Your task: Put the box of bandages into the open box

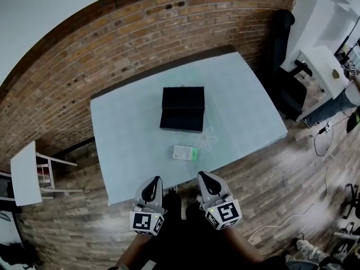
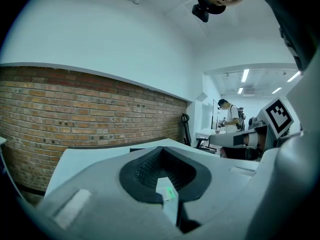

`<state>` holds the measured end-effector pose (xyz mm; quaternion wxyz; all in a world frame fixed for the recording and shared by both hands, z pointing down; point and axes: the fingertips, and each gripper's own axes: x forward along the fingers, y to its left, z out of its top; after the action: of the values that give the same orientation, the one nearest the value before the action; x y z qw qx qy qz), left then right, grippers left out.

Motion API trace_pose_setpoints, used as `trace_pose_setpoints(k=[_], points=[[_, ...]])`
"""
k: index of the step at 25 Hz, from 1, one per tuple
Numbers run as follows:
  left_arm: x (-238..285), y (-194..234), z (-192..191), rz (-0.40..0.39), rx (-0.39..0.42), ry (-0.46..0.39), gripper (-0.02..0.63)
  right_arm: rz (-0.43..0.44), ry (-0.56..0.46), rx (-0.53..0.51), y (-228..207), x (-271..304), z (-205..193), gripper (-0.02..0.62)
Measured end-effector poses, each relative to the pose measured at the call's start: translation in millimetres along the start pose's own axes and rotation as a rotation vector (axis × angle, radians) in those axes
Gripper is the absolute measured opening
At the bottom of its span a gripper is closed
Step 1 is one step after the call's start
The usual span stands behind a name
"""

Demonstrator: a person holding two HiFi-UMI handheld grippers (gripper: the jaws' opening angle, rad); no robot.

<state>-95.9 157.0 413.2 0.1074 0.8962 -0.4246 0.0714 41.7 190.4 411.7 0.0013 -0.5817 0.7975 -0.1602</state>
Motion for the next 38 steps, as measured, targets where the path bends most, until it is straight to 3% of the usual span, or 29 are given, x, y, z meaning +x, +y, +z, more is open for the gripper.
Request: trace_pose_setpoints(k=[4,20,31,38], points=[[21.7,10.8,-2.7,-0.014,0.006,-0.001,-0.002,0.009,0.018,-0.008,-8.5,16.2,-4.4,0.002],[113.2,48.2,-1.0,-0.111,-0.008,0.027,-0.002,-0.104,0.093,0.009,-45.4,82.2,-12.2,0.002],[147.4,59.3,-30.1,-0.126,-0.041,0.087,-0.002,-0.114,0.188,0.077,-65.4,108.7,-55.8,0.002],[163.1,56.1,-54.0,-0.149,-0.045,0.114,-0.002,-0.185,0.286,0.114,-89.2,118.0,-96.5,0.003]])
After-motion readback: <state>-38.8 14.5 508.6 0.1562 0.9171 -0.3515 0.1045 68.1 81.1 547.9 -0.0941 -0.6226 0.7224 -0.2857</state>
